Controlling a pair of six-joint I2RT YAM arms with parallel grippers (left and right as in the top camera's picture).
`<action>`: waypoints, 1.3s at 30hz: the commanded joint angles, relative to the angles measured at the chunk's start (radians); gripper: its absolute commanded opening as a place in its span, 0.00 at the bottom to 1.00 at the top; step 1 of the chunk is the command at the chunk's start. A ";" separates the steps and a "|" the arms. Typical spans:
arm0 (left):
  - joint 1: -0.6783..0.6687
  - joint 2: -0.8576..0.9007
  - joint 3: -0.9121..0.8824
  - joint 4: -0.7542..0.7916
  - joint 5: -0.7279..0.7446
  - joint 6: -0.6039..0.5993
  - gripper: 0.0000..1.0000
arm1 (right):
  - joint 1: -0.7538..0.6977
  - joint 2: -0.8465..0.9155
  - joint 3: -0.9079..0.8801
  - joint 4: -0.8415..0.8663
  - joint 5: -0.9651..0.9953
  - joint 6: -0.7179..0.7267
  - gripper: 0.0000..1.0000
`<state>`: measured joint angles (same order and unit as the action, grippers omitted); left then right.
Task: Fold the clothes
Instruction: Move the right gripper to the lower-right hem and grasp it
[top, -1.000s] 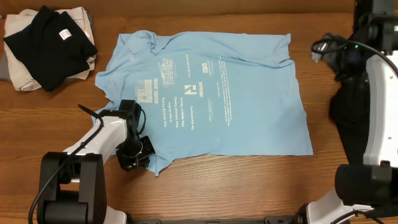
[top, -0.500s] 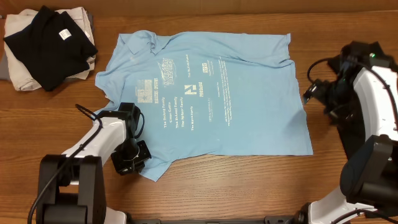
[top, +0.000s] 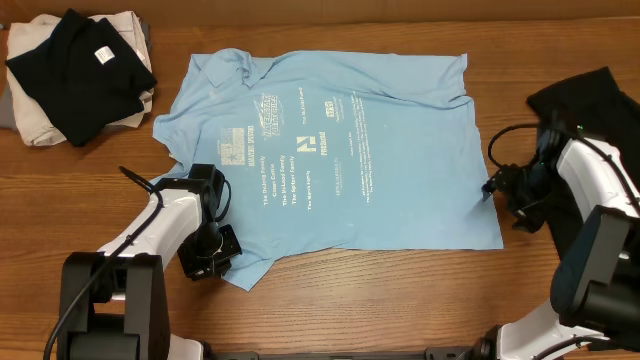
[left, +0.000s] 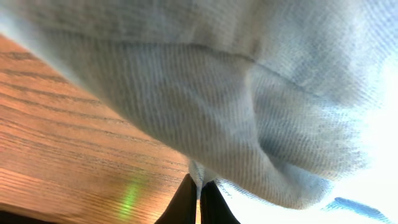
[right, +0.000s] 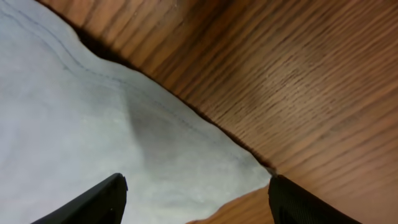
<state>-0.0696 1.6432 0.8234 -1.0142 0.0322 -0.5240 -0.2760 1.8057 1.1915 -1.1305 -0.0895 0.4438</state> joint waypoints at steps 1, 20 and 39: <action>0.005 -0.016 -0.007 0.002 -0.014 0.032 0.04 | -0.002 -0.010 -0.047 0.016 -0.032 0.003 0.75; 0.005 -0.016 -0.007 0.005 -0.013 0.076 0.04 | -0.057 -0.010 -0.229 0.139 -0.037 -0.001 0.72; 0.004 -0.212 0.139 -0.211 -0.006 0.079 0.04 | -0.057 -0.048 -0.177 0.073 -0.018 0.081 0.04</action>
<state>-0.0696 1.5333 0.9142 -1.1965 0.0322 -0.4629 -0.3332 1.7794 0.9859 -1.0290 -0.1310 0.5121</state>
